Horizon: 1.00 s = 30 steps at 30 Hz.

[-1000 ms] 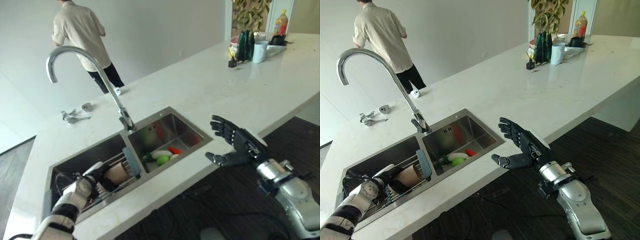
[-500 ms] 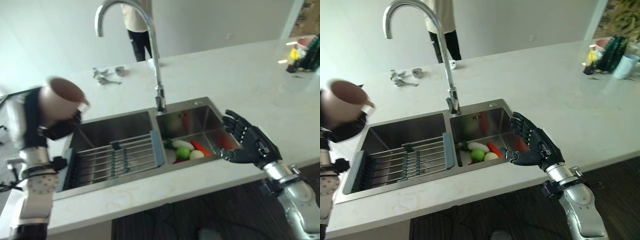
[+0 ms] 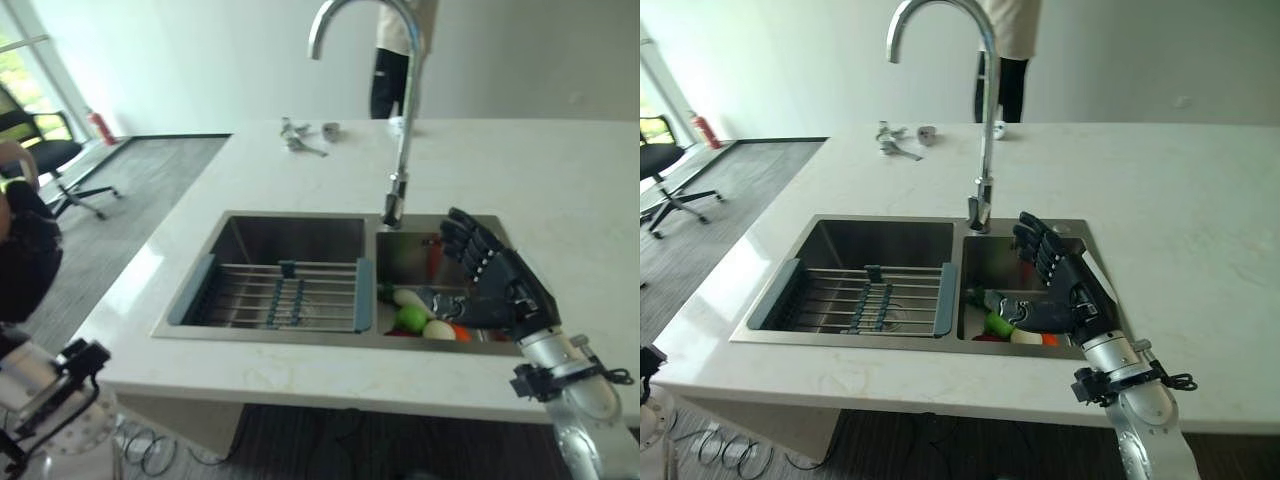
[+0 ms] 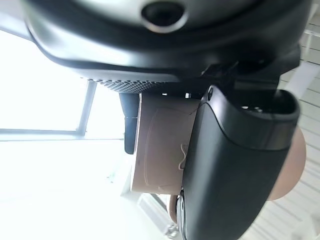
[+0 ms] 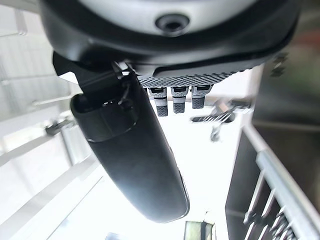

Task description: Place the dishes in the dishwasher.

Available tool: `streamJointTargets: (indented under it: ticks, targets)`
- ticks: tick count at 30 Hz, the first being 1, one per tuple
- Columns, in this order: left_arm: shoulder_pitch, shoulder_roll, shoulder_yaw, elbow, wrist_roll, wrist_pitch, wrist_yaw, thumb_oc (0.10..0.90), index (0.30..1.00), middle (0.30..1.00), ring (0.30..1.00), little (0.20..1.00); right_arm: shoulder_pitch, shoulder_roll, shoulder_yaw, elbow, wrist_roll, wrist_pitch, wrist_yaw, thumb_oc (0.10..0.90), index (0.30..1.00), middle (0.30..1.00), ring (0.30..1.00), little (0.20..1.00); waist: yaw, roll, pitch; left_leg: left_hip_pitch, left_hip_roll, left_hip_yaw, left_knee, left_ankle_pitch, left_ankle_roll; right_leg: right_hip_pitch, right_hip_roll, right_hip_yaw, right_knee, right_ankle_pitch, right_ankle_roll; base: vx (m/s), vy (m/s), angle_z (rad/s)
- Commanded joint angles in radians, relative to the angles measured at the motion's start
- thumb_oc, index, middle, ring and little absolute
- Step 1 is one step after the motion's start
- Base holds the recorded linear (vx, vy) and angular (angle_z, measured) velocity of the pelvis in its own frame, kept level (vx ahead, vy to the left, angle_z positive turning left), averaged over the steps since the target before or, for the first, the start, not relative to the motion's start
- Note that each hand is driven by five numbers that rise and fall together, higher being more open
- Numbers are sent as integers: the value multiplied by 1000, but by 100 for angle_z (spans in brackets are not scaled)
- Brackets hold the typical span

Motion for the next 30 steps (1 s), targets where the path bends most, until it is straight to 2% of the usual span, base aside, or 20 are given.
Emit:
streamJointTargets:
  ticks: [1,3,4,6,7,8,9,10,12,15,16,19,20,21,22,24,25,28,30]
  targets:
    - [-58,90,-6,-98,-183,-93,-135,400,300,300,300,300,-84,5,-46,-114,7,-160,-56,800,900,900,900,900,-34,-22,-9,-117,89,-23,124,87,-58,176,12,18,-239,38,86,-168,30,78]
    - [-68,61,-33,-96,-231,-135,-177,400,300,300,300,300,-96,-16,-59,-97,7,-170,-70,800,900,900,900,900,-50,-35,-3,-96,82,42,124,85,-49,171,-12,-22,-239,45,82,-259,84,81]
    - [-92,60,-71,-94,-225,-166,-178,400,300,300,300,300,-103,-33,-73,-75,19,-189,-82,800,900,900,900,900,-80,-48,-1,-44,90,159,124,83,-42,171,-41,-72,-239,57,79,-304,129,104]
    - [-134,65,-112,-81,-227,-197,-182,400,300,300,300,300,-96,-50,-101,-53,12,-216,-100,800,900,900,900,900,-123,-57,0,38,99,303,124,76,-34,174,-75,-145,-239,79,74,-335,261,180]
    - [-158,67,-130,-69,-238,-212,-182,400,300,300,300,300,-96,-57,-118,-40,11,-225,-105,800,900,900,900,900,-143,-52,2,83,90,344,124,50,-28,175,-89,-180,-239,93,74,-309,393,215]
    - [-169,64,-141,-63,-230,-216,-172,400,300,300,300,300,-98,-55,-124,-33,14,-229,-100,800,900,900,900,900,-155,-43,1,95,84,348,124,19,-23,171,-93,-197,-239,104,78,-205,405,210]
    - [-181,68,-151,-58,-229,-213,-171,400,300,300,300,300,-102,-51,-126,-31,10,-223,-111,800,900,900,900,900,-162,-29,-4,100,94,333,124,-13,-29,171,-89,-187,-239,100,90,-175,380,173]
    - [-192,72,-160,-47,-234,-212,-173,400,300,300,300,300,-108,-51,-124,-23,8,-221,-120,800,900,900,900,900,-172,-23,-4,102,99,351,124,-33,-20,158,-102,-209,-239,129,94,-144,406,121]
    - [-205,65,-176,-44,-249,-191,-195,400,300,300,300,300,-128,-30,-112,-11,0,-206,-142,800,900,900,900,900,-177,-16,-10,100,81,332,124,-113,-6,130,-131,-206,-239,170,124,-169,438,97]
    - [-214,61,-193,-54,-307,-171,-215,400,300,300,300,300,-163,9,-83,4,39,-166,-169,800,900,900,900,900,-153,-15,-4,66,31,254,124,-151,10,95,-189,-195,-239,241,182,-85,424,104]
    - [-219,54,-195,-54,-322,-170,-230,400,300,300,300,300,-177,44,-68,8,41,-162,-160,800,900,900,900,900,-135,-19,3,55,-4,222,124,-172,22,91,-237,-192,-239,301,205,-31,481,87]
    - [-239,51,-201,-64,-313,-137,-235,400,300,300,300,300,-191,83,-37,-4,3,-153,-158,800,900,900,900,900,-101,-19,13,39,-48,175,124,-192,50,107,-290,-214,-239,342,214,-19,460,78]
    - [-264,52,-221,-67,-307,-99,-236,400,300,300,300,300,-181,95,-16,-21,-2,-141,-175,800,900,900,900,900,-104,-16,17,21,-77,115,124,-190,75,115,-264,-141,-239,335,204,76,517,90]
    - [-286,54,-255,-57,-320,-93,-235,400,300,300,300,300,-148,91,-18,-31,-2,-152,-196,800,900,900,900,900,-133,-15,13,-10,-105,36,124,-176,94,113,-178,13,-239,270,188,99,404,103]
    - [-288,54,-264,-54,-325,-94,-236,400,300,300,300,300,-137,90,-21,-31,3,-157,-197,800,900,900,900,900,-137,-16,9,-17,-111,19,124,-173,97,118,-160,33,-239,250,184,79,264,197]
    - [-294,52,-291,-43,-303,-98,-194,400,300,300,300,300,-109,68,-41,-31,60,-194,-128,800,900,900,900,900,-151,-35,-6,-65,-141,-54,124,-150,99,112,-66,134,-239,137,172,54,174,235]
    - [-290,51,-292,-48,-316,-95,-207,400,300,300,300,300,-103,62,-45,-35,65,-203,-123,800,900,900,900,900,-145,-44,-8,-75,-153,-77,124,-150,98,102,-32,171,-239,112,168,48,58,142]
    - [-263,50,-277,-54,-326,-103,-225,400,300,300,300,300,-94,62,-39,-35,68,-220,-113,800,900,900,900,900,-129,-50,-7,-79,-164,-103,124,-148,103,109,-16,194,-239,106,165,34,-55,78]
    - [-232,45,-271,-71,-324,-109,-215,400,300,300,300,300,-94,63,-17,-38,61,-240,-127,800,900,900,900,900,-101,-51,-3,-80,-173,-125,124,-137,102,126,-13,174,-239,99,156,-2,-95,96]
